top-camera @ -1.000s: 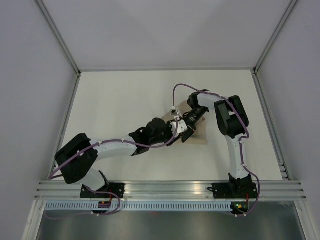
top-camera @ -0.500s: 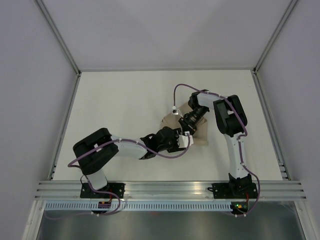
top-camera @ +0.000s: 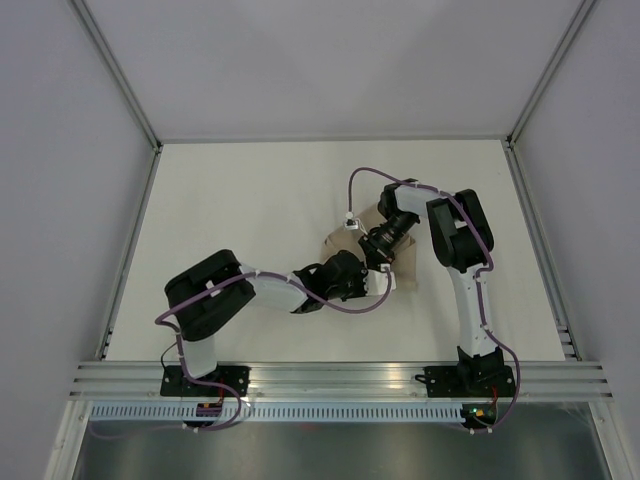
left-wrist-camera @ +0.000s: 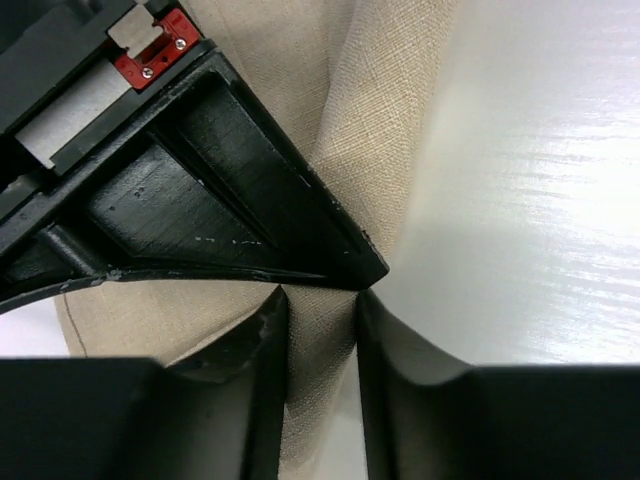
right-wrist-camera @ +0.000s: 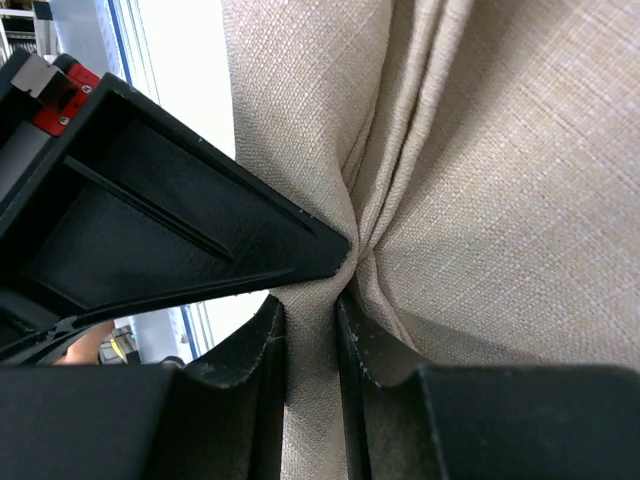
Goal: Fold the napkin, place the utensils inside, and roll it up
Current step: Roll the napkin with the utensil
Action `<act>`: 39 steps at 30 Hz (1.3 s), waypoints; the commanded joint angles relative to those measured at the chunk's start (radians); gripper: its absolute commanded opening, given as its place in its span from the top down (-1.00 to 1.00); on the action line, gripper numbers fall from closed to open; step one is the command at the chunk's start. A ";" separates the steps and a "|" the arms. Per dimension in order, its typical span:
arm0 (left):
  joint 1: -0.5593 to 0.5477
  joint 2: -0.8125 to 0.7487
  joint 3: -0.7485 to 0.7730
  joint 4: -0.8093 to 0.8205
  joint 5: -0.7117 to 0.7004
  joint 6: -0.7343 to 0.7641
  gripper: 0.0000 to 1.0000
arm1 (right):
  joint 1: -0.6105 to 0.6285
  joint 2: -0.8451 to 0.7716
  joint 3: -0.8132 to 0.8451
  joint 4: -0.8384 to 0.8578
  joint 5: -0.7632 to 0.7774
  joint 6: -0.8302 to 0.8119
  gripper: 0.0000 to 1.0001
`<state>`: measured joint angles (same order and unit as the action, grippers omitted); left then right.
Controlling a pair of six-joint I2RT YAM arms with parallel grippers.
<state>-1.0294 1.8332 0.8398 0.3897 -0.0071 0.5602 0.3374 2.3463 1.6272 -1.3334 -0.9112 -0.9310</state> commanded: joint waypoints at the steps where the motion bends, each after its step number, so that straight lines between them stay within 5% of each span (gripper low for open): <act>1: -0.001 0.040 0.062 -0.078 0.067 -0.058 0.44 | -0.011 0.070 -0.013 0.132 0.213 -0.060 0.68; 6: 0.002 0.100 0.128 -0.190 0.108 -0.094 0.95 | -0.012 0.054 -0.027 0.138 0.215 -0.065 0.58; 10: 0.025 0.126 0.168 -0.277 0.218 -0.118 0.95 | -0.014 -0.016 -0.066 0.183 0.215 -0.043 0.15; 16: 0.069 0.143 0.203 -0.364 0.353 -0.155 0.95 | -0.037 -0.132 -0.102 0.203 0.173 -0.020 -0.19; 30: 0.193 0.233 0.340 -0.549 0.619 -0.236 0.95 | -0.182 -0.284 -0.107 0.260 0.057 0.049 -0.29; 39: 0.272 0.316 0.450 -0.684 0.771 -0.299 0.95 | -0.230 -0.559 -0.377 0.505 0.089 0.078 -0.30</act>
<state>-0.7780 2.0739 1.2915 -0.1055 0.6838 0.3241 0.1036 1.8851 1.3266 -0.9482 -0.8116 -0.8505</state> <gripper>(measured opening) 0.270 0.649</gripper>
